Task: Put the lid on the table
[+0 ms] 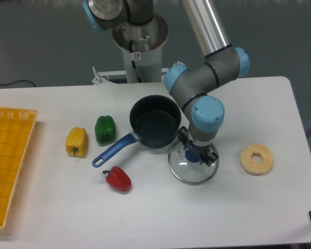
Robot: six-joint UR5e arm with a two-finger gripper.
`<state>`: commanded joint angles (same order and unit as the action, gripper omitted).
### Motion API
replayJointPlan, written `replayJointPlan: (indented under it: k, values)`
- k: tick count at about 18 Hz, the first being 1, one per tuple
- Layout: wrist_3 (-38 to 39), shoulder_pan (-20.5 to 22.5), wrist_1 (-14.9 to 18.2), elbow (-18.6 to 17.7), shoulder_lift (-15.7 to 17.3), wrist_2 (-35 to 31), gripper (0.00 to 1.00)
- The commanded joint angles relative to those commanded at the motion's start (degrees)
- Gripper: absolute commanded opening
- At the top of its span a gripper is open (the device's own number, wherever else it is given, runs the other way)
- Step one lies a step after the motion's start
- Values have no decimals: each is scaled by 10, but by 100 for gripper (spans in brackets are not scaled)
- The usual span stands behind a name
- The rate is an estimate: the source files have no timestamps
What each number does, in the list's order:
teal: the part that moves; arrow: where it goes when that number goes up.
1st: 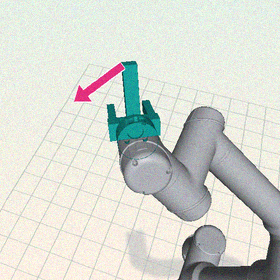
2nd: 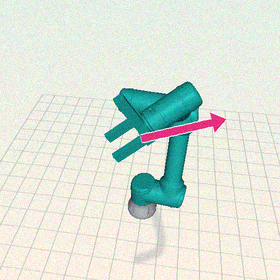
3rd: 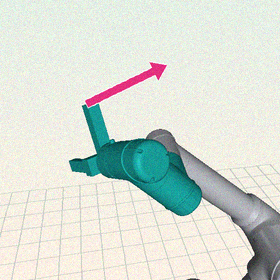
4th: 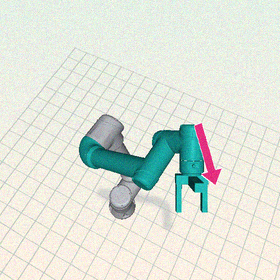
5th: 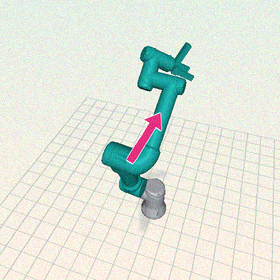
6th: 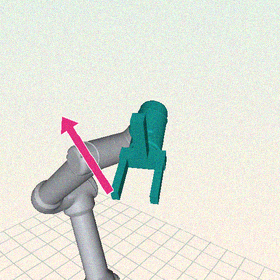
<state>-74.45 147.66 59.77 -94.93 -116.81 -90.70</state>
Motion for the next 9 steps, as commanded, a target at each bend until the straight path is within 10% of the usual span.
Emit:
replayJointPlan:
  k: [9]
  values:
    - [-5,-12,-5,46,32,-30,100]
